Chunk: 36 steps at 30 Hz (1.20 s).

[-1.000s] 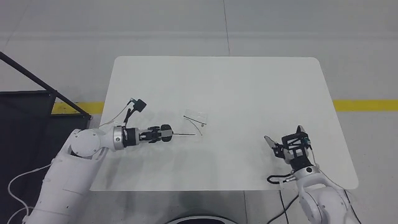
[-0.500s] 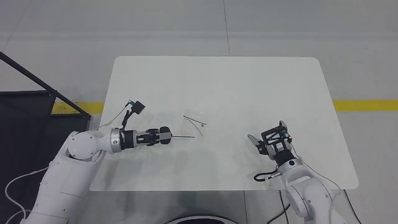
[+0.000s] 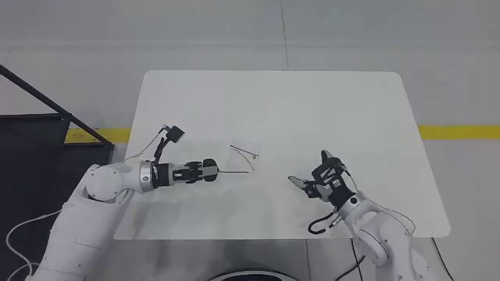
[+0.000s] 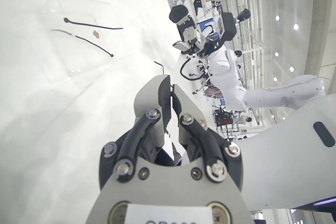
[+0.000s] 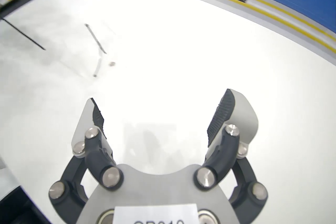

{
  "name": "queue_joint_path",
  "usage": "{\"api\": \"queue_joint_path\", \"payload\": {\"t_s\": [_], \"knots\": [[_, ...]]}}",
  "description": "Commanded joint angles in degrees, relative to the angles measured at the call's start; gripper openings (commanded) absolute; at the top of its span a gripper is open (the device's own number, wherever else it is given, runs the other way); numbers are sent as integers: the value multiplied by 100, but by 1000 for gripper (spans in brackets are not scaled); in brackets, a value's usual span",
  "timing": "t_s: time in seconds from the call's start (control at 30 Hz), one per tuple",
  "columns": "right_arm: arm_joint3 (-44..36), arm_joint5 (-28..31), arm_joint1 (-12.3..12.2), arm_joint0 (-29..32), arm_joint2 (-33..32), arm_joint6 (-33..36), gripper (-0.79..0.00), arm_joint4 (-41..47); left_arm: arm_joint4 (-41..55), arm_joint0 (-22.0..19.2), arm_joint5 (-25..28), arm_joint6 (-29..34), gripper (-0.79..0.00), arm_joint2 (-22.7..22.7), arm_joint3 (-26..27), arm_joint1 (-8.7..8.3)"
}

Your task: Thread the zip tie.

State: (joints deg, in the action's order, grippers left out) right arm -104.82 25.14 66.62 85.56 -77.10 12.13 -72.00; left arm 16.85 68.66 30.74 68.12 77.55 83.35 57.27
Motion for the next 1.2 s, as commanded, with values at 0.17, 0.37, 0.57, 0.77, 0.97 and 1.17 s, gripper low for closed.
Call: {"api": "queue_joint_path", "payload": {"t_s": [0.17,0.37,0.57,0.77,0.97,1.17], "knots": [[714,1363,-18,-741,125,462,0,1352,158,6,57,211,-785,-24,-14,-32],[694,1141,-16,-775,116,556,0,1225,12,27,9,188,-785,16,-52,-63],[694,1141,-16,-775,116,556,0,1225,12,27,9,188,-785,16,-52,-63],[1104,1810,5,-1083,442,789,0,2153,-78,127,-29,14,-785,-44,169,-72],[1757,2789,11,-1662,886,1446,0,3614,24,106,115,173,-785,-97,185,-90],[1895,3002,3,-1810,986,1592,0,3960,17,126,186,175,-785,-119,191,-104]]}}
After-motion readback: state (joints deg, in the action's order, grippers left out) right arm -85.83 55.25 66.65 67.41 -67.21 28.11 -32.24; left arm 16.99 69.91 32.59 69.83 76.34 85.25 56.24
